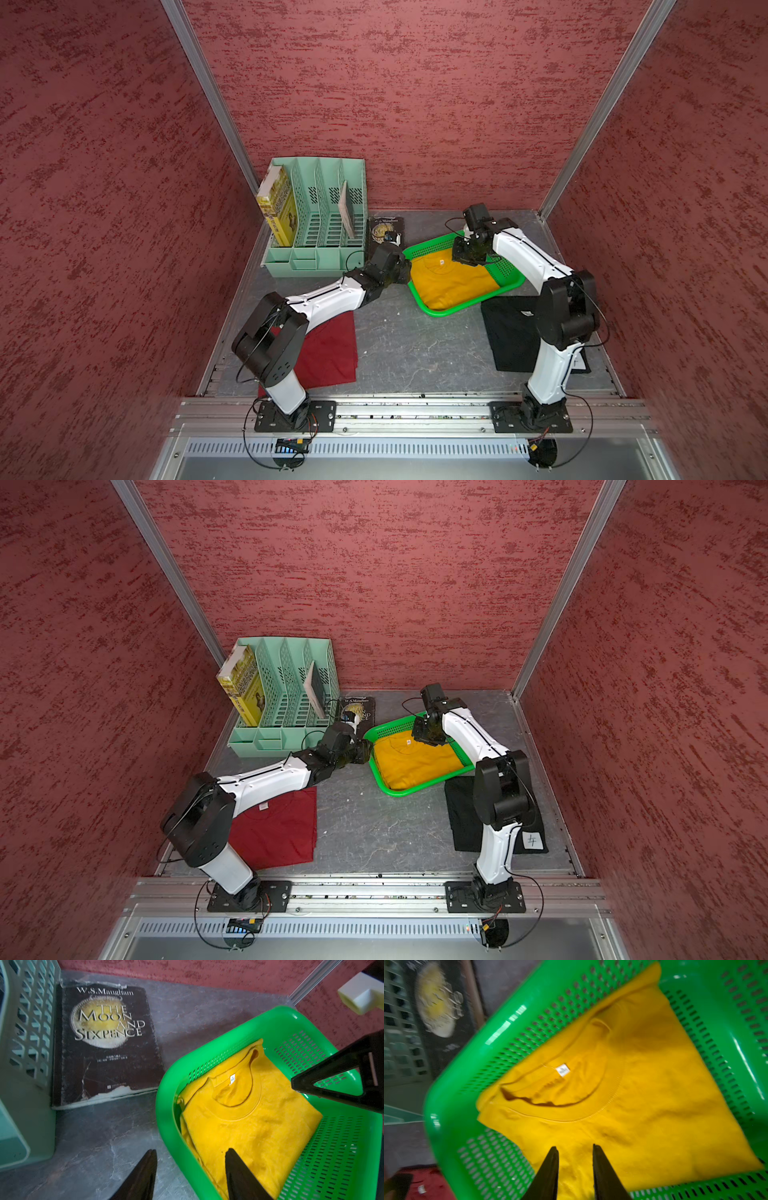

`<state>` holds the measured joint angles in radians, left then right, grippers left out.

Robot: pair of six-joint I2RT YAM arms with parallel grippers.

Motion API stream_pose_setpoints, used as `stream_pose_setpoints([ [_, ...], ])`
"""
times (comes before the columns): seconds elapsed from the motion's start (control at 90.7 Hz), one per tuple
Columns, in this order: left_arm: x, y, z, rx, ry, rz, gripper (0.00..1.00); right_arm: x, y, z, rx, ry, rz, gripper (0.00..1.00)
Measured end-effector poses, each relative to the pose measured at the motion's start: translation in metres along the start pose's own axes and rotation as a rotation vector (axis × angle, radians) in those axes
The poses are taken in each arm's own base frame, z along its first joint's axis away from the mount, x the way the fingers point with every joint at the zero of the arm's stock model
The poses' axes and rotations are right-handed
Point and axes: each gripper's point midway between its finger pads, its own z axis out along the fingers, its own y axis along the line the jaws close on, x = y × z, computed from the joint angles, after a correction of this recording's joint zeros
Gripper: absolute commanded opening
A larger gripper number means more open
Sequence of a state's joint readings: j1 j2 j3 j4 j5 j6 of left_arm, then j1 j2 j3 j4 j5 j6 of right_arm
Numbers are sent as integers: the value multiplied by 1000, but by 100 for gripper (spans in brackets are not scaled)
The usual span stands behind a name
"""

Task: Put the folded t-shirts into the basket
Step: Adjust the bin at the center of the board.

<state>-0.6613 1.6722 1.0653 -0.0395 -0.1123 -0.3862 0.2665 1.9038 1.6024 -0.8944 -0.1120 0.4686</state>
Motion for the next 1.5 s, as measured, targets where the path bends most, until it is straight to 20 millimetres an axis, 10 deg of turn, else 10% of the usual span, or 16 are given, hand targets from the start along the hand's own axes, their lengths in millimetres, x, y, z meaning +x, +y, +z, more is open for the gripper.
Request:
stream_pose_setpoints([
  [0.309,24,0,7,5,84,11,54,25,-21,18,65,92,-96,29],
  [0.672,31,-3,19,10,116,5,40,97,74,45,-238,279,-256,20],
  [0.882,27,-1,21,-11,112,7,32,116,55,81,-174,377,-240,14],
  [1.499,19,10,21,-89,87,21,16,128,25,69,-56,357,-255,19],
])
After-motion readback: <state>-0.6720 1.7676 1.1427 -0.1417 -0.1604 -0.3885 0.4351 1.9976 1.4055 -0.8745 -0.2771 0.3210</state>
